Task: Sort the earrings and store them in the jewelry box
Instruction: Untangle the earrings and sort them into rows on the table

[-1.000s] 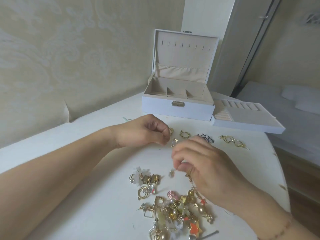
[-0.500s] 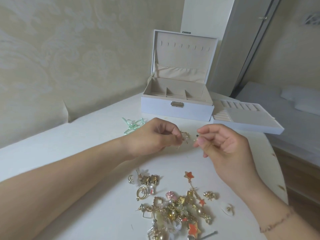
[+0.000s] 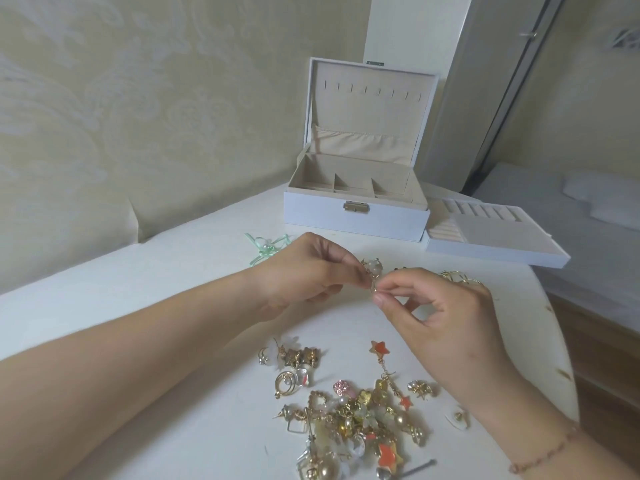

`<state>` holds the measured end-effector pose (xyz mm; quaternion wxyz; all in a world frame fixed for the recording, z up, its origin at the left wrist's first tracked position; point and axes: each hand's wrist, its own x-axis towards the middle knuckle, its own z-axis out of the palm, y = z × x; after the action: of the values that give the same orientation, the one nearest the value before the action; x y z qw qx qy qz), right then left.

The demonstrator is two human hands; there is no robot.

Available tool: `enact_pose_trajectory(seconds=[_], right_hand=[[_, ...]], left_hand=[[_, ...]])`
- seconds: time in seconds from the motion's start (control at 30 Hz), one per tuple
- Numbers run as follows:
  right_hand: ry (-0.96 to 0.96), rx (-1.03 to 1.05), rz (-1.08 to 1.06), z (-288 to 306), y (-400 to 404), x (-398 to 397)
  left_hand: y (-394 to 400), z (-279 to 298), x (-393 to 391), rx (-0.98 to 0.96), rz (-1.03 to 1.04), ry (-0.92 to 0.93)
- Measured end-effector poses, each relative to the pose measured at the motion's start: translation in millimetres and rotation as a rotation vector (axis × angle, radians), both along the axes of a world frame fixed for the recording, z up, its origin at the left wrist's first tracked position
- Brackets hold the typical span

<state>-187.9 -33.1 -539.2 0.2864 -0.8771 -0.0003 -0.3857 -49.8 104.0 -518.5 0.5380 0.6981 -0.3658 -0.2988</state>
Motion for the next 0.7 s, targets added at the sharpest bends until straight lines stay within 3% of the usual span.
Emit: enact_pose_trajectory(seconds=[0.17,0.3,0.5,0.7], right_hand=[[0.01,-0.084,-0.006,-4.3,-0.7,0.4],[0.029,-0.088,0.04,-5.2,-0.6,1.0],[0.06,0.034,0.106,-5.1,0.3,-0.5],[0.118,0.169,0.01,-7.3,-14.4,5.0]], left_hand=[[-1.3,-0.4,0.1,0.025,0.007,0.074],[-0.4,-1.3,0.7,0.001,-0.044,0.028],[-1.7,-6.5,0.4,-0.021,-0.071,-0.106],[-0.5,-4.9,4.7,0.142,-0.001,-0.346]])
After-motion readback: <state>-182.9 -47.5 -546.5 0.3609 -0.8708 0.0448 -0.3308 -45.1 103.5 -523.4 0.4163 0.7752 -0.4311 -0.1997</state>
